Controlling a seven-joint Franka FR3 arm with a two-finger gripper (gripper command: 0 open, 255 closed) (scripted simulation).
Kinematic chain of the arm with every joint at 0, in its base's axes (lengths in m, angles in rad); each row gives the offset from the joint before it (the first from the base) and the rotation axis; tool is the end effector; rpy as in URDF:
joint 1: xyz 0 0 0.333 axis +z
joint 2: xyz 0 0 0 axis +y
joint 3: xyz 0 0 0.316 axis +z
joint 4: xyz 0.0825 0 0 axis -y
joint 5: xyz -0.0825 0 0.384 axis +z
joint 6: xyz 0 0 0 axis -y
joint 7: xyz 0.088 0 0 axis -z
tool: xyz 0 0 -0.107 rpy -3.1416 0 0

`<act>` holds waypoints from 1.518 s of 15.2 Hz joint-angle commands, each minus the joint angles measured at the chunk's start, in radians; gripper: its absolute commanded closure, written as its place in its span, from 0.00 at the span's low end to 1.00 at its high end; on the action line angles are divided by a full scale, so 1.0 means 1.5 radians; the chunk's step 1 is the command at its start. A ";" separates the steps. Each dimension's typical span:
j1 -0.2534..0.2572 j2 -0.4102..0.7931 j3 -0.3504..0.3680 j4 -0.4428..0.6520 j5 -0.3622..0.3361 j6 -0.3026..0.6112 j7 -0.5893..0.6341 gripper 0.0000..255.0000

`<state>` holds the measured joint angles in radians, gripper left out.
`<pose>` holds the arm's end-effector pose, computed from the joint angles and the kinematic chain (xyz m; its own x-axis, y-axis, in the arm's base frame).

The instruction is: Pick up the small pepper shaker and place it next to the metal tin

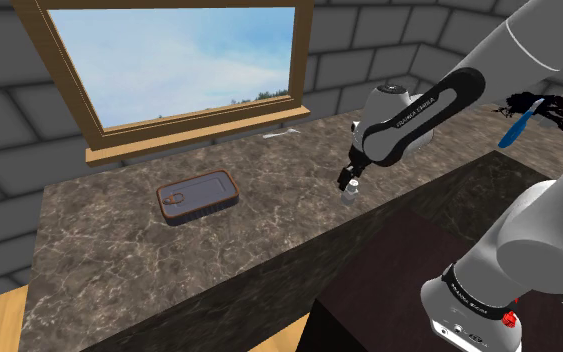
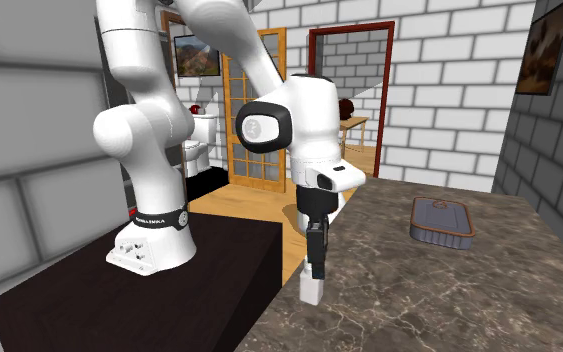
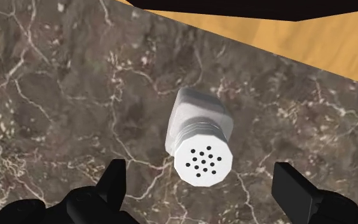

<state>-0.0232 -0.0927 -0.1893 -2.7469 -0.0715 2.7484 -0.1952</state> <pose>0.3950 -0.0806 0.2557 0.9950 0.0487 0.0876 0.0459 -0.9984 0.0336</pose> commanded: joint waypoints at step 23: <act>0.003 0.045 -0.002 0.003 0.016 0.042 -0.012 1.00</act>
<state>-0.0176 -0.0156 -0.1916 -2.7416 -0.0432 2.8211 -0.2165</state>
